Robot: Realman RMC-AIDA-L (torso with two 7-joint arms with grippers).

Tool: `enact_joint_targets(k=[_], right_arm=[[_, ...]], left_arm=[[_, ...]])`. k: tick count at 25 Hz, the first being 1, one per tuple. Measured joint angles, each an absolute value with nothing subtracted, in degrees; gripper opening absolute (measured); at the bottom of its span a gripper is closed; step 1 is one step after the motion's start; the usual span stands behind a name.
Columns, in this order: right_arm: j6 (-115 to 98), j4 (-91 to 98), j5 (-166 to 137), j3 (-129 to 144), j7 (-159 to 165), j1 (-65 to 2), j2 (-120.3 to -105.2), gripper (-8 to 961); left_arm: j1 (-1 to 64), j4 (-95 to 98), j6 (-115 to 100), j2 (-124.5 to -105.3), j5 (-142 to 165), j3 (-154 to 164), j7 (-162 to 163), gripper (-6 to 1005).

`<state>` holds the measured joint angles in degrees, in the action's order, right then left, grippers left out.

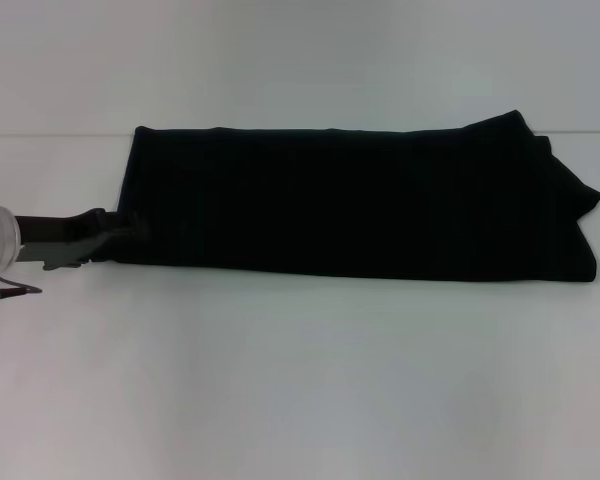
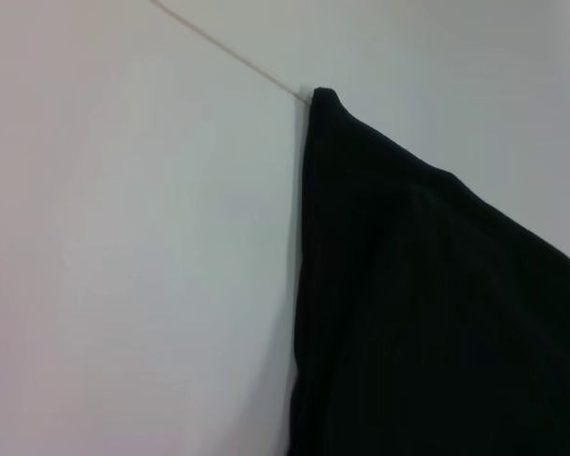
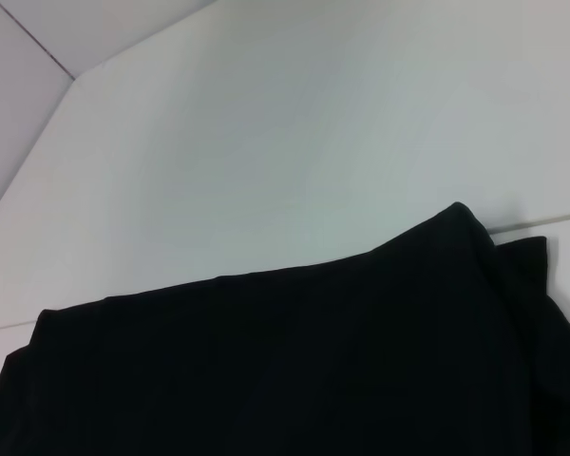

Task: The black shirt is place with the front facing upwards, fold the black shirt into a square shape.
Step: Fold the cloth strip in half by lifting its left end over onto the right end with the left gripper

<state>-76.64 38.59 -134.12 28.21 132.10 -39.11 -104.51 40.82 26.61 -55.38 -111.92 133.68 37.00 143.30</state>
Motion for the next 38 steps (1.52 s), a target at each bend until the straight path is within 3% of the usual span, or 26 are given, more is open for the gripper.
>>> enact_joint_targets(k=[10,16,21,29,38], right_arm=[[-76.6,38.7,-134.1,28.2,132.1,-39.1,-104.48,764],[-76.6,38.7,-134.1,28.2,132.1,-39.0,-104.54,764],[-76.6,38.7,-134.1,28.2,132.1,-38.8,-104.72,764],[-76.6,38.7,-134.0,28.0,132.1,-38.6,-104.82,763],[-76.5,38.5,-134.0,28.0,132.1,-38.3,-104.84,763]], left_arm=[[40.9,26.6,-54.0,-111.88,133.5,37.7,140.4,693],[40.5,26.7,-51.9,-111.91,133.6,37.8,140.3,473],[40.0,26.6,-50.4,-111.99,133.6,37.7,140.2,225],[39.9,26.5,-50.9,-112.11,133.4,37.6,139.7,32],[38.6,27.8,-53.0,-112.09,133.3,37.0,139.6,-1]])
